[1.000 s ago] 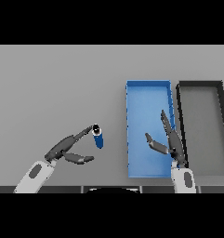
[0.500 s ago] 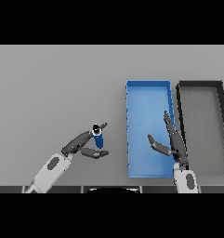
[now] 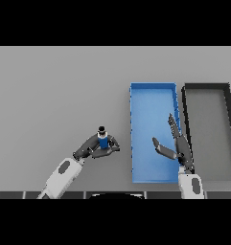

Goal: Pick up the blue pipe and place it into the blue bin.

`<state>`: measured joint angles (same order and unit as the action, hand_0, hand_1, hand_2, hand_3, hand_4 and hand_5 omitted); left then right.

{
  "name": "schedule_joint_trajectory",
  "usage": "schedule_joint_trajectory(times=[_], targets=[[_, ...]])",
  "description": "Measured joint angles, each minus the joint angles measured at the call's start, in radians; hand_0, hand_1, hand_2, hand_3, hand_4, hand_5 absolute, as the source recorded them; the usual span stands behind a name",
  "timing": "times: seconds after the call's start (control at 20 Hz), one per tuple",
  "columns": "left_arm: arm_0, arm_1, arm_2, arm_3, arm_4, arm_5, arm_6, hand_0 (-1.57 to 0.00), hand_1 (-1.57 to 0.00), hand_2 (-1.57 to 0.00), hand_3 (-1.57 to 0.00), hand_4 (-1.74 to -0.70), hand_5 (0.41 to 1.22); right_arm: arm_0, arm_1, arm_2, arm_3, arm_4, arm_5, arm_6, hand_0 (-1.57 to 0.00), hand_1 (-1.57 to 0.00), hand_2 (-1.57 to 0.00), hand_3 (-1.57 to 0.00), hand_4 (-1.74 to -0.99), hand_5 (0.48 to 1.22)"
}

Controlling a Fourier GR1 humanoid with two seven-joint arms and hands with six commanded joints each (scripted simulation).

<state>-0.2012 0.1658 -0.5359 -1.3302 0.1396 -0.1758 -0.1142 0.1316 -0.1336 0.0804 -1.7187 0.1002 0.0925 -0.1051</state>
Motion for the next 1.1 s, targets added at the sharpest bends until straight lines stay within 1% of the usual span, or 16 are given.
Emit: schedule_joint_trajectory(times=[0.05, 0.1, 0.15, 0.2, 0.25, 0.3, 0.35, 0.45, 0.5, 0.55, 0.65, 0.85, 0.9, 1.0, 1.1], targets=[[0.010, -0.001, -0.007, -0.012, -0.005, 0.010, -0.012, -1.20, -1.25, -1.29, -1.21, -1.60, 1.092, 0.011, -0.004, 0.003, -0.012, 0.007, -0.002, -0.016, 0.00, 0.00, 0.00, 0.00, -1.260, 0.614], [0.002, 0.002, -0.012, -0.004, -0.022, 0.023, -0.027, -1.28, -1.31, -1.34, -1.27, -1.63, 1.118, 0.008, -0.001, 0.001, -0.011, 0.004, -0.004, 0.001, 0.00, 0.00, 0.00, 0.00, -1.258, 0.615], [0.008, -0.002, -0.026, -0.014, -0.046, 0.047, -0.037, -1.33, -1.37, -1.39, -1.31, -1.65, 1.139, 0.000, -0.004, 0.000, -0.004, 0.005, -0.002, 0.007, 0.00, 0.00, 0.00, 0.00, -1.255, 0.616], [0.009, 0.003, -0.027, -0.024, -0.045, 0.049, -0.043, -1.38, -1.41, -1.42, -1.34, -1.67, 1.155, -0.003, 0.004, 0.008, -0.001, 0.012, -0.005, 0.007, 0.00, 0.00, 0.00, 0.00, -1.252, 0.619], [-0.003, 0.000, -0.023, -0.027, -0.039, 0.048, -0.047, -1.42, -1.44, -1.45, -1.37, -1.68, 1.168, -0.011, 0.003, 0.006, 0.003, 0.016, -0.009, 0.008, 0.00, 0.00, 0.00, 0.00, -1.250, 0.622], [-0.002, -0.002, -0.027, -0.034, -0.039, 0.048, -0.064, -1.45, -1.47, -1.48, -1.39, -1.69, 1.179, -0.003, -0.002, 0.004, 0.005, 0.011, -0.001, -0.006, 0.00, 0.00, 0.00, 0.00, -1.245, 0.621], [0.001, -0.004, -0.033, -0.058, -0.038, 0.049, -0.082, -1.47, -1.49, -1.50, -1.40, -1.70, 1.187, -0.003, -0.003, 0.003, 0.008, 0.015, -0.004, 0.009, 0.00, 0.00, 0.00, 0.00, -1.244, 0.623], [-0.009, -0.005, -0.037, -0.108, -0.031, 0.051, -0.085, -1.51, -1.52, -1.52, -1.43, -1.71, 1.199, -0.002, 0.001, 0.008, -0.008, 0.021, -0.010, 0.002, 0.00, 0.00, 0.00, 0.00, -1.249, 0.629], [-0.007, -0.002, -0.040, -0.134, -0.026, 0.049, -0.085, -1.52, -1.53, -1.53, -1.43, -1.71, 1.204, 0.002, -0.001, 0.006, -0.006, 0.019, -0.009, 0.010, 0.00, 0.00, 0.00, 0.00, -1.239, 0.629], [-0.008, 0.000, -0.047, -0.166, -0.024, 0.043, -0.098, -1.53, -1.54, -1.54, -1.44, -1.72, 1.207, 0.002, -0.015, -0.004, -0.001, 0.018, -0.008, 0.011, 0.00, 0.00, 0.00, 0.00, -1.228, 0.629], [-0.047, -0.012, -0.049, -0.193, -0.016, 0.040, -0.049, -1.55, -1.55, -1.55, -1.44, -1.72, 1.212, 0.005, -0.019, 0.002, -0.005, 0.032, -0.007, 0.002, 0.00, 0.00, 0.00, 0.00, -1.219, 0.634], [-0.070, 0.005, -0.054, -0.268, 0.012, 0.022, 0.036, -1.56, -1.56, -1.56, -1.45, -1.73, 1.217, 0.012, -0.002, 0.013, 0.004, 0.035, -0.006, -0.022, 0.00, 0.00, 0.00, 0.00, -1.208, 0.640], [-0.075, 0.006, -0.054, -0.272, 0.013, 0.019, 0.048, -1.56, -1.56, -1.56, -1.44, -1.73, 1.218, 0.006, -0.008, 0.010, 0.011, 0.041, -0.008, -0.015, 0.00, 0.00, 0.00, 0.00, -1.195, 0.635], [-0.078, 0.009, -0.055, -0.287, 0.016, 0.018, 0.069, -1.57, -1.57, -1.57, -1.44, -1.73, 1.219, 0.018, -0.009, 0.009, 0.005, 0.044, -0.012, -0.038, 0.00, 0.00, 0.00, 0.00, -1.186, 0.629], [-0.082, 0.006, -0.057, -0.276, 0.014, 0.007, 0.068, -1.57, -1.57, -1.57, -1.44, -1.73, 1.219, 0.026, -0.002, 0.011, -0.002, 0.041, -0.014, -0.033, 0.00, 0.00, 0.00, 0.00, -1.177, 0.629]])
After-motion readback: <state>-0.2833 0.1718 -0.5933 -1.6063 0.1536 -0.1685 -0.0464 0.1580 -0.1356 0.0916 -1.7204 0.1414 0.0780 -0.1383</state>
